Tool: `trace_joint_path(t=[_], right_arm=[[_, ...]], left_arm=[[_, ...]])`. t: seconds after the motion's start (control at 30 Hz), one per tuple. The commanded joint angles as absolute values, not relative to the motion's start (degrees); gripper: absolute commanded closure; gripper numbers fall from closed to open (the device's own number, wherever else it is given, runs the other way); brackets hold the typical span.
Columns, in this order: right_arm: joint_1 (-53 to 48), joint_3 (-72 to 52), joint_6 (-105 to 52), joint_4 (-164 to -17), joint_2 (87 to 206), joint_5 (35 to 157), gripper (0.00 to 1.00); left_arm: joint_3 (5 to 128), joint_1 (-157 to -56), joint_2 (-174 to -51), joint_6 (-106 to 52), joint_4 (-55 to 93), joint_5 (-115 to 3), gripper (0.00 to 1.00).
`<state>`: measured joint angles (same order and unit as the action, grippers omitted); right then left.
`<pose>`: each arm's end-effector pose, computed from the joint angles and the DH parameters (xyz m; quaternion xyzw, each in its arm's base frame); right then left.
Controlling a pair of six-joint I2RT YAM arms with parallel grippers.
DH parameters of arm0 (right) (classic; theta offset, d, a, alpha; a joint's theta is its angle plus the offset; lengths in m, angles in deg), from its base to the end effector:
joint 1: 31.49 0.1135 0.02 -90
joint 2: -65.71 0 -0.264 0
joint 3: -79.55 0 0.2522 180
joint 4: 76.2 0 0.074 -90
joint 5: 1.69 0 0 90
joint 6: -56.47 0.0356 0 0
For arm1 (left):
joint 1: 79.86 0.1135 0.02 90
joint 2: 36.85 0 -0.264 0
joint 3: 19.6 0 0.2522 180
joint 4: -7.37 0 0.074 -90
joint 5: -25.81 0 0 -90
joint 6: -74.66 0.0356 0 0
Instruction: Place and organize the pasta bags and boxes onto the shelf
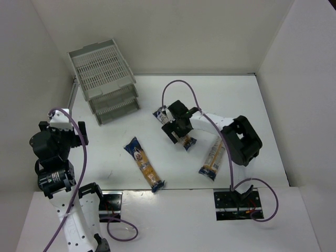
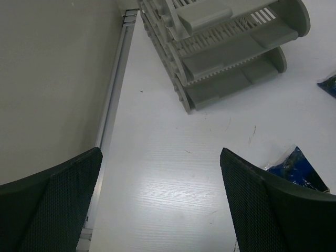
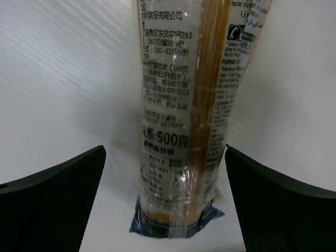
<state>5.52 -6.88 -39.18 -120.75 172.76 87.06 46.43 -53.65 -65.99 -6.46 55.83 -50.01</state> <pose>0.3035 0.2278 0.1776 -0.3530 0.9105 0.0478 0.2099 0.0913 0.0352 0.3717 -0.0387 0.7718 0.0980 0.6270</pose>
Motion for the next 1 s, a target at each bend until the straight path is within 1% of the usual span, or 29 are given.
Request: trace_joint_path(t=[0.0, 0.13, 0.17, 0.2, 0.23, 0.27, 0.3, 0.43, 0.5, 0.53, 0.63, 0.73, 0.9, 0.97], right_arm=[[5.2, -9.5, -40.1, -114.1, 176.8, 82.2, 0.00], [6.5, -12.0, -40.7, -113.5, 183.0, 79.5, 0.00], [6.5, -12.0, -40.7, -114.0, 184.5, 79.5, 0.13], [6.5, -12.0, -40.7, -114.0, 184.5, 79.5, 0.13], [6.5, -11.3, -40.0, -114.0, 184.5, 79.5, 0.49], [6.5, -10.2, -40.0, -113.4, 184.5, 80.0, 0.97], [6.5, -10.2, -40.0, -113.4, 184.5, 80.1, 1.00], [6.5, -8.9, -42.3, -115.4, 180.4, 87.3, 1.00], [3.7, -10.8, -43.9, -116.7, 175.5, 92.8, 1.00], [2.8, -12.0, -43.9, -118.3, 173.8, 98.6, 1.00], [-0.1, -18.2, -43.9, -121.2, 169.0, 107.4, 1.00], [-0.1, -23.7, -41.2, -121.2, 164.3, 110.3, 1.00], [-1.3, -34.4, -30.4, -121.2, 163.2, 111.6, 1.00], [-1.3, -44.5, -25.7, -119.4, 164.9, 111.6, 1.00]], left_arm=[[45.9, -53.1, -65.1, -6.1, 54.4, -49.3, 0.00], [45.9, -52.6, -65.1, -6.1, 54.4, -49.3, 0.00], [45.9, -52.6, -65.1, -6.1, 54.4, -49.3, 0.00], [45.9, -52.6, -65.1, -6.1, 54.4, -49.3, 0.00], [45.9, -52.6, -64.5, -6.1, 54.4, -49.3, 0.00], [45.9, -52.6, -64.5, -6.1, 54.4, -49.3, 0.00], [45.9, -52.6, -64.5, -6.1, 54.4, -49.3, 0.00], [45.9, -52.6, -64.5, -6.1, 54.4, -49.3, 0.00], [45.9, -52.6, -64.5, -6.1, 54.4, -49.3, 0.00], [45.9, -52.6, -64.5, -6.1, 54.4, -49.3, 0.00], [45.9, -52.6, -64.5, -6.1, 54.4, -49.3, 0.00], [45.9, -52.1, -64.5, -6.6, 54.4, -49.3, 0.00], [46.5, -52.1, -64.5, -5.9, 54.4, -49.9, 0.00], [47.0, -52.1, -64.5, -5.3, 53.2, -51.3, 0.00]])
